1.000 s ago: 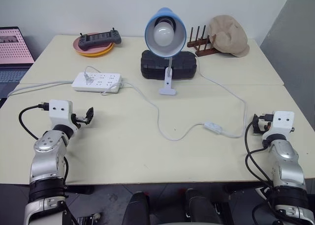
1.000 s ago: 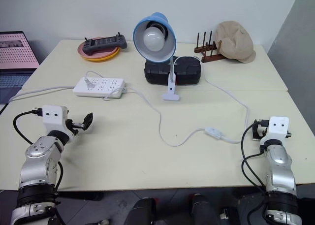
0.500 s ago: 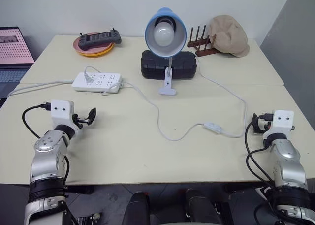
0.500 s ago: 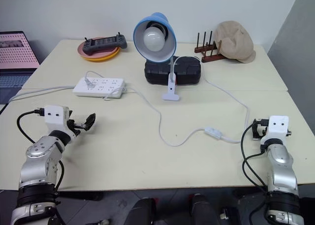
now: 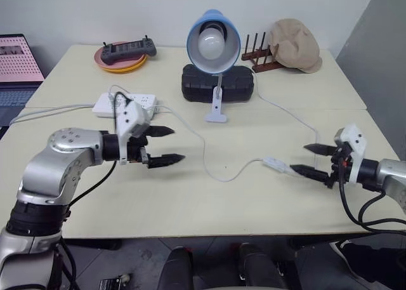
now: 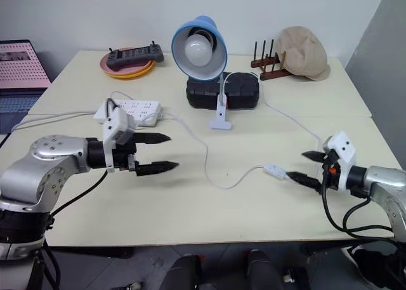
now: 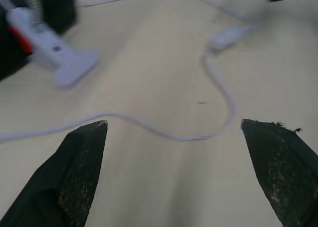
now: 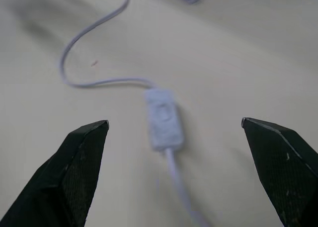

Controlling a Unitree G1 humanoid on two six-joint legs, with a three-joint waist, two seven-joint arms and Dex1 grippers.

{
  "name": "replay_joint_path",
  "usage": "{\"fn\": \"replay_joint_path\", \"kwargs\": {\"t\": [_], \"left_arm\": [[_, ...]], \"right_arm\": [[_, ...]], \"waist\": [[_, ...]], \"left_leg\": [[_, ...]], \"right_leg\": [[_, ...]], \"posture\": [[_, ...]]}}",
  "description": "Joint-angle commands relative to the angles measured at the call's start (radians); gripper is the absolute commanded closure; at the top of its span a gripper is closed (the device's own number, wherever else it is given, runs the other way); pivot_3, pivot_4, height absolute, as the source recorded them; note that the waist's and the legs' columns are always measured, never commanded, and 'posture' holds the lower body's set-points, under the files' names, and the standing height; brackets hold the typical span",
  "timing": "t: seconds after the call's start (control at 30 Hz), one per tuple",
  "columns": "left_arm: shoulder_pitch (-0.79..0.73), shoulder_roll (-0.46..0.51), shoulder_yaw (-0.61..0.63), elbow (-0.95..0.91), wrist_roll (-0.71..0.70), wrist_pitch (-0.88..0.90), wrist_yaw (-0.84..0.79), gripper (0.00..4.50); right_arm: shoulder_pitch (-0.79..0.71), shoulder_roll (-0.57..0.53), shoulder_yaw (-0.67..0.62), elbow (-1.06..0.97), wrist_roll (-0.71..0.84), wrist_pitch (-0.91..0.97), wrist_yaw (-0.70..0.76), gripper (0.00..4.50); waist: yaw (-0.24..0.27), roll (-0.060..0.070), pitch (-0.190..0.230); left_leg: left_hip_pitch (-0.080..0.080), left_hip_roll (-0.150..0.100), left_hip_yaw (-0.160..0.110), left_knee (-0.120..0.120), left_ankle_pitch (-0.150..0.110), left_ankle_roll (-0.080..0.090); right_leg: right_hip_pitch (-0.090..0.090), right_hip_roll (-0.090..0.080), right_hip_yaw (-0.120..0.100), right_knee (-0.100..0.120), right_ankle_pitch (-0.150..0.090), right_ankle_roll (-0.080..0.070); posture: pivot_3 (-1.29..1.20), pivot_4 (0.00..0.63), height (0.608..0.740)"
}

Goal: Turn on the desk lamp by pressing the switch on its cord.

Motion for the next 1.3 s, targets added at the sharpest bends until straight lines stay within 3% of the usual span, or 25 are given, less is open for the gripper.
{"fn": "replay_joint_path", "kwargs": {"t": [0.03, 0.3, 0.57, 1.0, 1.2, 1.3], "left_arm": [[-0.077, -0.019, -0.053, 0.005, 0.021, -0.041, -0.057, 0.03], [-0.1, -0.072, -0.074, 0.034, 0.057, -0.088, -0.053, 0.03], [-0.062, -0.089, -0.062, 0.013, 0.076, -0.115, -0.022, 0.03], [-0.029, -0.107, -0.032, -0.019, 0.063, -0.112, 0.025, 0.0], [0.002, -0.11, 0.007, -0.034, 0.024, -0.067, 0.057, 0.0], [-0.012, -0.19, 0.097, -0.057, -0.159, 0.162, 0.187, 0.0]], "right_arm": [[-0.075, 0.015, 0.058, 0.05, -0.039, -0.026, 0.017, 0.0], [-0.142, 0.097, 0.168, 0.172, -0.138, -0.102, 0.033, 0.0], [-0.152, 0.137, 0.172, 0.213, -0.14, -0.105, 0.039, 0.0], [-0.168, 0.153, 0.166, 0.269, -0.155, -0.122, 0.062, 3.24], [-0.179, 0.123, 0.144, 0.243, -0.15, -0.118, 0.076, 3.41], [-0.229, 0.167, 0.134, 0.201, -0.149, -0.12, 0.015, 3.41]], "waist": [[-0.004, 0.0, 0.0], [-0.005, 0.0, 0.0], [-0.003, 0.0, 0.0], [-0.003, 0.0, 0.0], [-0.003, 0.0, 0.0], [-0.004, 0.0, 0.0]], "left_leg": [[0.0, 0.0, 0.0, 0.0, 0.0, 0.0], [-0.003, 0.0, 0.0, 0.0, 0.0, 0.0], [-0.003, 0.0, 0.0, 0.0, 0.0, 0.0], [-0.003, 0.0, -0.001, 0.001, 0.0, 0.0], [-0.003, 0.0, -0.001, 0.001, 0.0, 0.0], [-0.003, 0.0, -0.001, 0.001, 0.0, 0.0]], "right_leg": [[0.0, 0.0, 0.0, 0.0, 0.0, 0.0], [-0.002, 0.0, 0.0, 0.0, 0.0, 0.0], [-0.003, 0.0, 0.0, 0.001, -0.001, 0.001], [-0.003, 0.0, 0.0, 0.002, 0.0, 0.001], [-0.003, 0.0, 0.0, 0.002, 0.0, 0.001], [-0.003, 0.0, 0.0, 0.002, 0.0, 0.001]], "posture": [[0.0, 0.15, 0.74], [0.0, 0.15, 0.74], [0.0, 0.15, 0.74], [0.0, 0.15, 0.74], [0.0, 0.15, 0.74], [0.0, 0.15, 0.74]]}}
